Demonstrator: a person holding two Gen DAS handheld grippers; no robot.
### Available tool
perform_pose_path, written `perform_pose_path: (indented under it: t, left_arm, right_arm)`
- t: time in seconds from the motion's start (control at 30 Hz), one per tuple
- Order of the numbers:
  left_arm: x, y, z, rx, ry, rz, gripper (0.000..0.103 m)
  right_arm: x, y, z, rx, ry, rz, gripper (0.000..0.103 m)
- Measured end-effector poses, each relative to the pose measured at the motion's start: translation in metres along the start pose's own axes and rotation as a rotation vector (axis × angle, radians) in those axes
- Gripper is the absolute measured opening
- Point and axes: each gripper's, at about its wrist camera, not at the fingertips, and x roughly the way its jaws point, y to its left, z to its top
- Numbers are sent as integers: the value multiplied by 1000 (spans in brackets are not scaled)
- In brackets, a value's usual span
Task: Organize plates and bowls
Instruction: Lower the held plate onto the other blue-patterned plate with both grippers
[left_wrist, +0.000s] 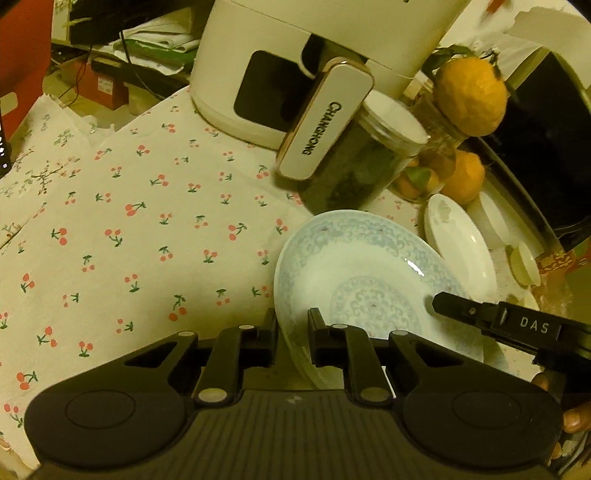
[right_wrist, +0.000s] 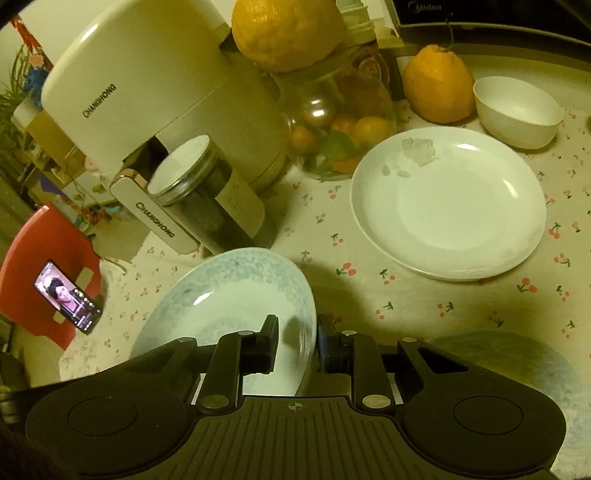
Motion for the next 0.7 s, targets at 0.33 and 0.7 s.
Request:
perform_pose_path:
  t: [0.33,0.7]
  left_arm:
    - [-1,-14,-3,39,-11,-41,13]
    - [2,-39,-10,103,-7,-92,13]
  right_arm:
    - [-23,-13,-4,8,-23,7,22]
    - [-51,-40,-13,53,-40,-3,22]
